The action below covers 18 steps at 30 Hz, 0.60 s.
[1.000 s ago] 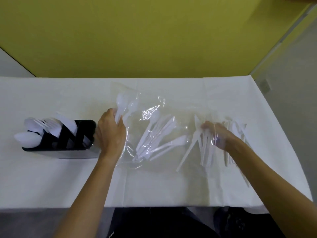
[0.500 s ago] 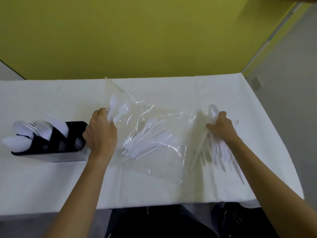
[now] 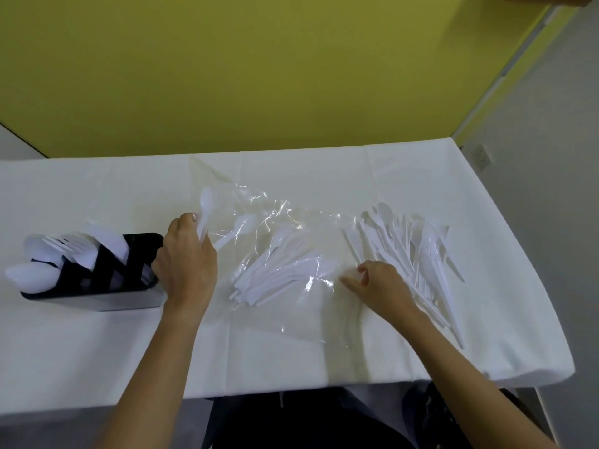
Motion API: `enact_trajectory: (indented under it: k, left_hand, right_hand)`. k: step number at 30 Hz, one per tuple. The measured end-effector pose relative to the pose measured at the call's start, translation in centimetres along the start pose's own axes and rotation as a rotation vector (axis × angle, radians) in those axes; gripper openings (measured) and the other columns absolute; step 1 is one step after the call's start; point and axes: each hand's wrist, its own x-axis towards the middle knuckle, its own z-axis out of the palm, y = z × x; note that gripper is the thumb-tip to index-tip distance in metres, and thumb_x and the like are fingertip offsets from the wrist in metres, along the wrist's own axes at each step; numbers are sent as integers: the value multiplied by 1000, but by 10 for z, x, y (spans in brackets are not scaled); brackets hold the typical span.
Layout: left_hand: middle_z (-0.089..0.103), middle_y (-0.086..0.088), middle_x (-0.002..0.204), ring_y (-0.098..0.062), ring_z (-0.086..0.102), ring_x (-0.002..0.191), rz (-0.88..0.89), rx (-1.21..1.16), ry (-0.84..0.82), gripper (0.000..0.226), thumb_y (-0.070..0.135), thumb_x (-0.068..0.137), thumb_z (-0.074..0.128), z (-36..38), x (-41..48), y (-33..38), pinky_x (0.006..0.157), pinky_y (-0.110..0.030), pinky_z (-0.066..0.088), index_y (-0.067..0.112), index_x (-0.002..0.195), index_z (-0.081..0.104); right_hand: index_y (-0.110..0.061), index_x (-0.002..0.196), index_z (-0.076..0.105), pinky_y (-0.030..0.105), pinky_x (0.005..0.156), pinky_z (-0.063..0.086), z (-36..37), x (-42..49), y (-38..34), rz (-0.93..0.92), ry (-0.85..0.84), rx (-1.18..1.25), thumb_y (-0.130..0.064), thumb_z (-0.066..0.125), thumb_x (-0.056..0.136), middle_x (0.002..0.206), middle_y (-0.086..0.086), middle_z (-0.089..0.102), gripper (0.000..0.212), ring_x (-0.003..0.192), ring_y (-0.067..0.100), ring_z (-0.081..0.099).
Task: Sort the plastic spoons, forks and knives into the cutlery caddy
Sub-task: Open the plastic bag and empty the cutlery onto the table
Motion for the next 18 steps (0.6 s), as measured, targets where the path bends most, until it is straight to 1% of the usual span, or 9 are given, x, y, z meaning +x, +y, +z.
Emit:
enact_trajectory:
  k: [3,5,6,7,9,12,15,16,18]
  left_hand:
    - [59,-13,121,-47,57,97,-13,-4,-1,26,9,93,52,-1,-2,-2,68,-45,40,7,119,54]
    - [58,-13,123,-47,56,101,-30,-14,-17,28,10,94,52,0,-4,-2,71,-46,40,7,122,54]
    - [58,-13,123,-46,56,102,-37,-18,-24,28,11,95,52,-1,-4,-1,71,-46,40,7,122,53]
    - [59,-13,123,-46,56,103,-37,-20,-32,29,13,95,51,-1,-5,0,72,-45,39,7,123,53]
    - [60,-16,120,-46,56,104,-39,-31,-51,30,16,96,51,-4,-6,-1,74,-46,41,8,125,53]
    - [64,-20,109,-44,56,101,-70,-116,-91,36,34,95,52,-12,-1,-3,77,-44,43,10,121,59]
    - [68,-12,90,-40,59,90,-57,-171,-119,44,51,93,47,-20,7,-4,72,-40,45,12,92,67]
    - [65,-12,79,-40,58,82,-45,-178,-110,48,51,94,45,-22,9,-2,66,-39,43,9,78,63]
    - [61,-12,69,-40,55,75,-18,-179,-56,51,45,97,42,-23,12,-1,59,-37,39,5,69,54]
  right_hand:
    - [-8,102,61,32,74,49,6,4,-7,22,-7,-32,-44,64,85,92,3,62,39,88,20,60]
    - [-12,78,56,27,61,44,6,6,-13,34,-42,-108,-41,63,87,78,1,55,31,71,17,56]
    - [-13,66,47,25,53,39,7,4,-18,30,-61,-157,-43,62,87,68,0,47,40,61,16,50]
    - [-13,62,39,25,51,35,9,1,-21,24,-78,-213,-49,61,86,64,-1,40,48,57,16,46]
    - [-10,77,43,27,57,38,14,-4,-25,22,-82,-307,-59,60,82,71,-1,43,52,67,20,51]
    - [-5,106,47,29,66,42,15,-6,-27,59,-91,-331,-47,66,83,93,7,57,51,90,26,63]
    - [-7,99,50,30,65,42,17,-1,-26,57,-94,-286,-29,61,88,97,9,59,27,86,27,61]
    - [-8,93,48,31,65,44,18,-1,-26,51,-87,-275,-25,59,89,95,9,57,21,81,26,58]
    - [-7,93,48,35,68,47,22,-2,-22,59,-63,-224,-22,57,89,97,9,55,18,79,26,57]
